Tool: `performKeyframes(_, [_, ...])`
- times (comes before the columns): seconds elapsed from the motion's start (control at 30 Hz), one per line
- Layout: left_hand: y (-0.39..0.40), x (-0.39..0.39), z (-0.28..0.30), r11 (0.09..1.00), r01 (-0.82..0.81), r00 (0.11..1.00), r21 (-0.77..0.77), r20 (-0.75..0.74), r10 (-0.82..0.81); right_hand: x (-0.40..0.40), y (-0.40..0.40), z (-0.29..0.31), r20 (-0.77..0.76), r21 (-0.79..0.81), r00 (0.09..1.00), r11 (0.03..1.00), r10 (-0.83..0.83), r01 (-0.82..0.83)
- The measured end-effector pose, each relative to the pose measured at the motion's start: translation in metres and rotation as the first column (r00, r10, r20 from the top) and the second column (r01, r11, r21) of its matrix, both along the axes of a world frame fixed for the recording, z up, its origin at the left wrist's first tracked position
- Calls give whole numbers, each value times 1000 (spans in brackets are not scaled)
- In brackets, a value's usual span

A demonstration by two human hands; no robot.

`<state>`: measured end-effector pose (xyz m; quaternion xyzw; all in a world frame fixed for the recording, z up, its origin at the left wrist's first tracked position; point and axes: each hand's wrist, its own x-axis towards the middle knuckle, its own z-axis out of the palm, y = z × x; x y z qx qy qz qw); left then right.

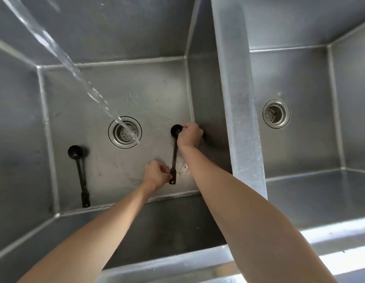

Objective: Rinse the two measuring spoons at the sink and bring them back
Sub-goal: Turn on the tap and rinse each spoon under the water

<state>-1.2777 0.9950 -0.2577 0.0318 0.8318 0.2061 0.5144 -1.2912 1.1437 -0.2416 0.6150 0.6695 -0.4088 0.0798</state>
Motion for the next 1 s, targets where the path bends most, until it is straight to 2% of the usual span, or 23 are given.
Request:
performKeyframes(0.23, [-5,-3,7,995,98,994,-4,-40,-98,3,-3,14,-11,37,998,998,55,-54])
performKeyframes(0.4, [-31,-14,32,994,74,995,79,-78,-68,15,-27,50,-129,44,976,984,176,-172])
performKeyframes(0.5, [-56,-22,55,998,8,989,69,-146,2,25,-53,65,-116,12,966,973,229,-230])
performKeyframes(0.6, [-90,-40,76,996,-62,979,64,-189,73,21,-84,76,-111,-59,968,971,225,-233])
performKeyframes(0.7, [-128,-62,89,985,-160,955,57,-246,169,7,-120,82,-85,-151,953,942,291,-301])
performKeyframes(0.83, [-177,-93,91,950,-311,893,6,-340,295,-18,-169,77,-108,-239,918,886,381,-396])
performKeyframes(1.0, [-213,-119,71,916,-399,877,-41,-310,368,-49,-220,50,-138,-296,930,882,340,-366])
